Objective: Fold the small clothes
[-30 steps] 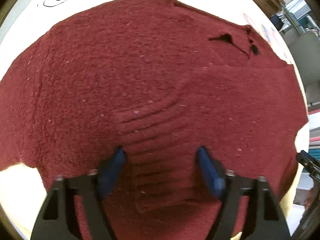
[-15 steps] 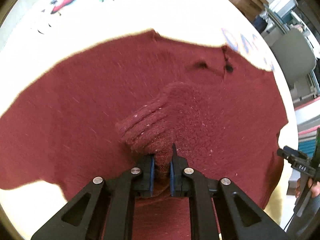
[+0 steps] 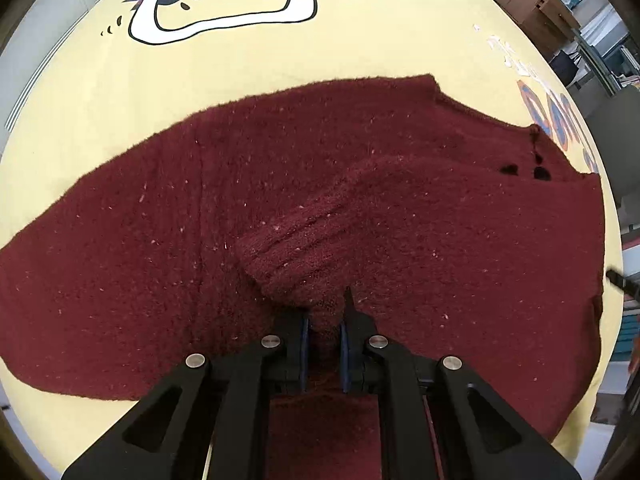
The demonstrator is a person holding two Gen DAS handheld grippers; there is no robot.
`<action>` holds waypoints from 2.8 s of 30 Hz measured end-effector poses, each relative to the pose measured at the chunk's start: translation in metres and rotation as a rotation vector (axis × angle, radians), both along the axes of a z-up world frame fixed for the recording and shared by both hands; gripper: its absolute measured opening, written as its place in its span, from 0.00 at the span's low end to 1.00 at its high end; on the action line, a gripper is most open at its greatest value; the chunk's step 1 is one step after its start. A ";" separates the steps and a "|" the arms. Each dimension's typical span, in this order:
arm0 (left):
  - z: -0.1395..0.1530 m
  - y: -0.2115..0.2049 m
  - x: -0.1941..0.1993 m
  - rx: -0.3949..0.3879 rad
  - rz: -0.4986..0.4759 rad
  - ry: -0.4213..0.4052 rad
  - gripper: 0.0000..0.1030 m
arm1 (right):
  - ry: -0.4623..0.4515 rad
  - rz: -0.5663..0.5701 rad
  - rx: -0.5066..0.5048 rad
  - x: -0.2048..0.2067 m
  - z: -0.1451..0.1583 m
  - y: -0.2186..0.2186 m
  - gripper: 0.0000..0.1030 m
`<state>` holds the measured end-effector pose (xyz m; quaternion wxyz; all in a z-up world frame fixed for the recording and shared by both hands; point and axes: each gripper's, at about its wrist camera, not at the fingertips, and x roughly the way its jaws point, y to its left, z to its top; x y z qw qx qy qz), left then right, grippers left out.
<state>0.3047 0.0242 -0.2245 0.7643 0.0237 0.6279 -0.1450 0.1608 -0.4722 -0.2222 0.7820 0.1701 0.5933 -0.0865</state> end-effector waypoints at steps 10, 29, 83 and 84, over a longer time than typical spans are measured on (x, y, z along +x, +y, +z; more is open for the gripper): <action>0.002 -0.005 -0.010 0.032 -0.035 -0.036 0.10 | 0.055 0.030 0.163 0.050 -0.040 0.004 0.28; -0.019 -0.045 -0.026 0.110 -0.066 -0.116 0.50 | -0.023 0.065 -0.021 0.039 -0.037 0.018 0.33; -0.044 -0.027 -0.077 0.016 0.029 -0.153 0.99 | -0.209 0.266 -0.248 0.002 -0.046 0.112 0.99; -0.040 -0.023 -0.073 0.005 0.035 -0.142 0.99 | -0.203 0.268 -0.264 0.000 -0.041 0.115 0.99</action>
